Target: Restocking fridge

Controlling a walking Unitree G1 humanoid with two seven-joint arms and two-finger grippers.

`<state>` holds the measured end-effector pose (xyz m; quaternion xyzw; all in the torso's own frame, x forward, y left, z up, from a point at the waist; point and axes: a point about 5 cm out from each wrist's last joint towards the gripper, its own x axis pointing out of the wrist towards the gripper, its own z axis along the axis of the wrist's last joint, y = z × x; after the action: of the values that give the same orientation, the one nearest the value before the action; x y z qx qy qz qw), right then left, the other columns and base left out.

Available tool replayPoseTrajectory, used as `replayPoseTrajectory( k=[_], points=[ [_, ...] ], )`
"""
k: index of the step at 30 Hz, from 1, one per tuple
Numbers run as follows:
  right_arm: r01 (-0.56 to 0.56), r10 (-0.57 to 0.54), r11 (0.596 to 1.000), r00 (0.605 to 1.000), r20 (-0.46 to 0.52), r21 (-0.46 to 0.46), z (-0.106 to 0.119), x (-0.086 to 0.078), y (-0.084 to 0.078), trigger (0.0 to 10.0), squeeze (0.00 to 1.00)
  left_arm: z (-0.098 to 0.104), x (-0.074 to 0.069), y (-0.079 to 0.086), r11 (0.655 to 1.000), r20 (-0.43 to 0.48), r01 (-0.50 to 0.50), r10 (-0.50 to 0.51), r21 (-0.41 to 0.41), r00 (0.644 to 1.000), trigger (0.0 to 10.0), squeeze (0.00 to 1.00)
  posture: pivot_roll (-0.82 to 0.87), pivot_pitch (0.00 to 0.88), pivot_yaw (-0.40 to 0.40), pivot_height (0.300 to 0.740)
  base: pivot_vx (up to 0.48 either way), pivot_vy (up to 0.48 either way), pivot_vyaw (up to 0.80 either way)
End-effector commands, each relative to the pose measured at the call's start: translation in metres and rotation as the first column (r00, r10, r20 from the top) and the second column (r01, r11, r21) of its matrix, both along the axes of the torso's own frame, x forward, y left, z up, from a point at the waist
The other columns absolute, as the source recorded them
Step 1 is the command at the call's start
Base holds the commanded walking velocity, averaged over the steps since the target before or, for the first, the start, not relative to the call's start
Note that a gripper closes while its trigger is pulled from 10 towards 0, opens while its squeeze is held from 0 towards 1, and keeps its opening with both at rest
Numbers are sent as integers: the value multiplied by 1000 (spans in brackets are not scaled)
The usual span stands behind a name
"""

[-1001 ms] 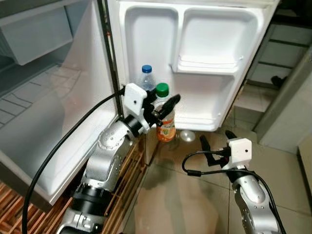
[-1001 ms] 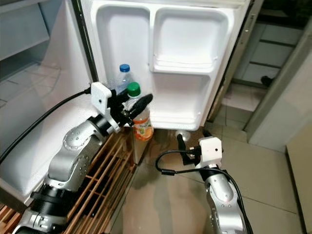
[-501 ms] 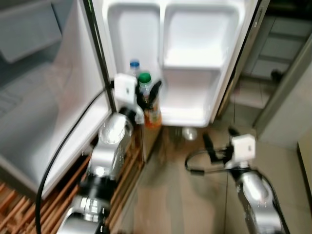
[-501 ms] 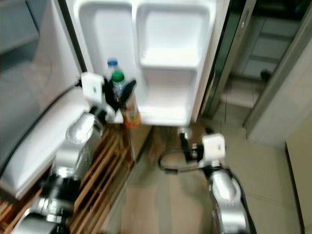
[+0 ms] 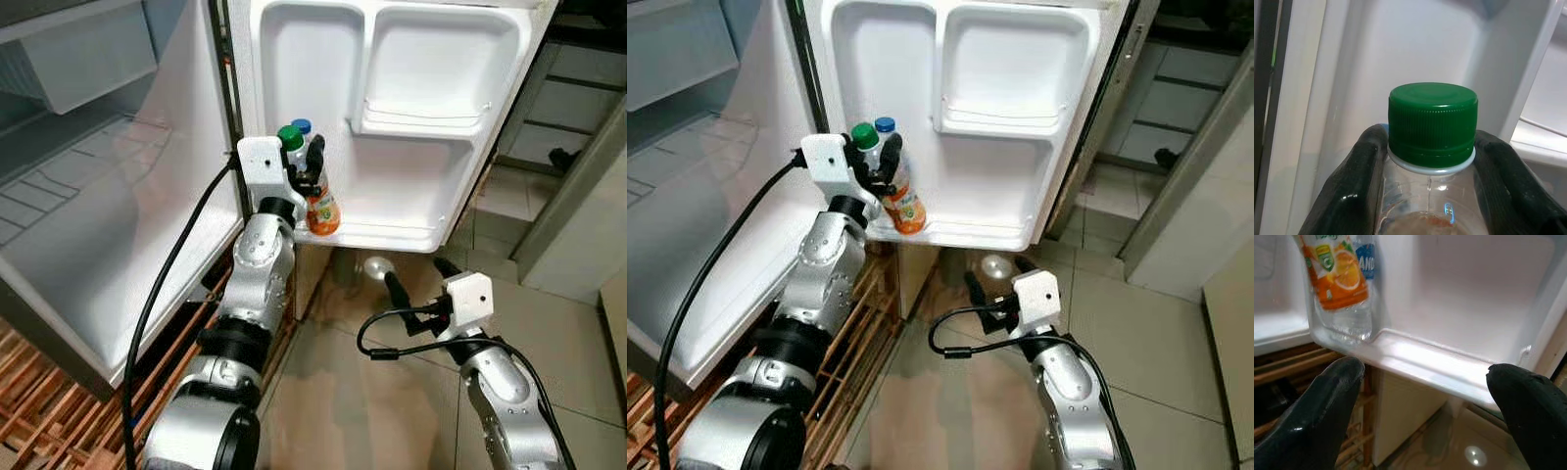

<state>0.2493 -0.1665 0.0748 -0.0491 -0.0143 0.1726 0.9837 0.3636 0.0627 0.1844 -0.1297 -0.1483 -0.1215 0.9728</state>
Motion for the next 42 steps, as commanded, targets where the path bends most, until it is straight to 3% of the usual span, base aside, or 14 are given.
replayPoseTrajectory(
  k=[1,3,4,5,7,9,14,16,18,20,25,30,35,42],
  points=[
    [-19,19,1000,1000,-4,-7,2,-1,2,10000,0,12,0,-17,999,40,36,-36,-7,999,10000,0,-244,0,13,740,0,0,0],
    [-24,24,1000,1000,-8,-10,1,-2,2,10000,0,7,-1,-19,998,27,60,-61,33,998,10000,0,-247,0,19,740,0,0,0],
    [32,-32,999,999,-11,12,-3,-4,0,10000,0,5,-9,-6,986,63,110,-119,123,991,10000,0,-236,0,34,740,0,0,0],
    [32,-32,999,999,-11,12,-3,-4,0,10000,0,5,-9,-6,986,63,110,-119,123,991,10000,0,-236,0,34,740,0,0,0],
    [107,-106,994,994,-12,33,-7,-6,-7,10000,0,2,-18,13,969,95,157,-178,192,980,10000,0,-225,0,37,740,0,0,0],
    [273,-272,962,962,32,-1,-1,-13,-30,10000,0,-4,-33,51,940,95,156,-192,303,977,10000,0,-199,0,40,740,0,0,0],
    [336,-337,942,941,42,24,5,-27,-39,10000,0,-4,-52,76,899,102,91,-149,429,984,10000,0,-159,0,38,740,0,0,0],
    [335,-335,942,941,44,22,5,-29,-38,10000,0,-7,-59,77,892,93,77,-131,445,987,10000,0,-148,0,37,740,0,0,0],
    [332,-333,943,942,34,29,3,-25,-37,10000,0,-19,-65,77,922,49,55,-80,383,996,10000,0,-135,0,33,740,0,0,0],
    [330,-331,943,943,40,37,4,-22,-36,10000,0,-25,-67,73,929,34,48,-65,366,997,10000,0,-134,0,32,740,0,-424,0],
    [291,-294,956,952,85,46,17,-2,-24,10000,0,-38,-56,59,955,-44,-14,28,298,999,10000,0,-132,0,27,740,280,-387,0],
    [261,-265,964,961,84,48,19,3,-16,10000,0,-34,-47,47,961,-67,-48,68,271,995,10000,0,-129,0,24,740,305,-367,0],
    [236,-239,971,968,80,36,17,2,-11,10000,0,-33,-38,54,944,-74,-150,179,295,981,10000,0,-136,0,25,740,196,-209,0],
    [232,-233,972,971,62,26,15,0,-11,10000,0,-31,-34,53,943,-66,-128,155,306,986,10000,0,-152,0,26,740,0,0,697]
  ],
)
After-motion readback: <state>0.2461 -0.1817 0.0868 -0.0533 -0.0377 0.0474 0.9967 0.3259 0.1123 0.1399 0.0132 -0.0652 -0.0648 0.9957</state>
